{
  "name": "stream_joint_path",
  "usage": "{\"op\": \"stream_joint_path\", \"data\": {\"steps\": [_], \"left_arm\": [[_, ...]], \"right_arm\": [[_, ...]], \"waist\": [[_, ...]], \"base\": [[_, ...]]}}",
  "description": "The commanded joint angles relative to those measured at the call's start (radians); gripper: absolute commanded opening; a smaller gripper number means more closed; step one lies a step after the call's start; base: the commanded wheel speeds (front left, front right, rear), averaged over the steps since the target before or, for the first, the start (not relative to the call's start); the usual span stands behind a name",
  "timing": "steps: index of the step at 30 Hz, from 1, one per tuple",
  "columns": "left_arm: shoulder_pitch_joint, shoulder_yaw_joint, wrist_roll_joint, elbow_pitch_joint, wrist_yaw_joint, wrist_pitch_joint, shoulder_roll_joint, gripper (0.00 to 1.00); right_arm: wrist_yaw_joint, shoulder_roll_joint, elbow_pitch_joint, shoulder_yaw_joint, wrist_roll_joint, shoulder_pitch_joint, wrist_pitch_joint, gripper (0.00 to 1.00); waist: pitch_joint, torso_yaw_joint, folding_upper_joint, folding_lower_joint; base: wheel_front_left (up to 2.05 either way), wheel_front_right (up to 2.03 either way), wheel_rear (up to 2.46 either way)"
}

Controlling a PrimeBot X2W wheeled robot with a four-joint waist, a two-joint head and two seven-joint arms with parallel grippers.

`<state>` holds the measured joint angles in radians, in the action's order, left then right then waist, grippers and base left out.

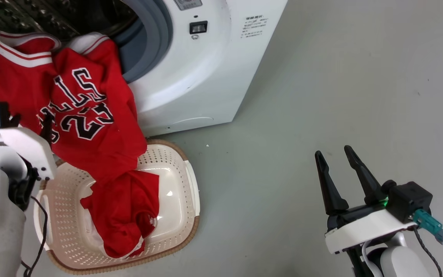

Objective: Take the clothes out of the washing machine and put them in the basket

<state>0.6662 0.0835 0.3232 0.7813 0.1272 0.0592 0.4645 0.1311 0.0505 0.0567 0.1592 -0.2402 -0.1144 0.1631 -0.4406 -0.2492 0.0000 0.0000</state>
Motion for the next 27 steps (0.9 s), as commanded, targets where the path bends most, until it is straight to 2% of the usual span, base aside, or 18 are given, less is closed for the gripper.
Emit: {"op": "stream_joint_path", "data": {"steps": [1, 9, 10, 11, 12, 19, 27], "left_arm": [[0.041, 0.019, 0.014, 0.016, 0.002, 0.029, 0.019, 1.00], [0.102, 0.055, 0.033, 0.070, 0.003, 0.070, 0.045, 1.00], [0.109, 0.057, 0.034, 0.077, 0.003, 0.069, 0.047, 0.49], [0.117, 0.059, 0.032, 0.083, 0.003, 0.063, 0.050, 0.28], [0.126, 0.062, 0.032, 0.088, 0.003, 0.057, 0.051, 0.00], [0.142, 0.076, 0.037, 0.122, 0.001, 0.016, 0.033, 0.00], [0.042, 0.063, 0.067, 0.135, -0.024, -0.130, -0.039, 0.00]], "right_arm": [[-0.001, -0.001, 0.010, 0.007, -0.007, -0.025, 0.015, 1.00], [-0.001, 0.000, 0.039, 0.017, -0.020, -0.053, 0.037, 1.00], [-0.001, 0.000, 0.043, 0.017, -0.021, -0.055, 0.039, 1.00], [-0.001, 0.000, 0.046, 0.017, -0.023, -0.058, 0.041, 1.00], [-0.001, 0.000, 0.049, 0.017, -0.023, -0.061, 0.043, 1.00], [-0.001, 0.000, 0.069, 0.013, -0.018, -0.059, 0.047, 1.00], [-0.001, 0.000, 0.082, -0.014, -0.005, -0.019, 0.038, 1.00]], "waist": [[-0.026, -0.014, 0.0000, 0.0000], [-0.048, -0.030, 0.0000, 0.0000], [-0.049, -0.031, 0.0000, 0.0000], [-0.049, -0.031, 0.0000, 0.0000], [-0.049, -0.031, 0.0000, 0.0000], [-0.018, -0.028, 0.0000, 0.0000], [0.089, 0.007, 0.0000, 0.0000]], "base": [[0.00, 0.00, 0.00], [0.00, 0.00, 0.00], [0.00, 0.00, 0.00], [0.00, 0.00, 0.00], [0.00, 0.00, 0.00], [0.00, 0.00, 0.00], [0.00, 0.00, 0.00]]}}
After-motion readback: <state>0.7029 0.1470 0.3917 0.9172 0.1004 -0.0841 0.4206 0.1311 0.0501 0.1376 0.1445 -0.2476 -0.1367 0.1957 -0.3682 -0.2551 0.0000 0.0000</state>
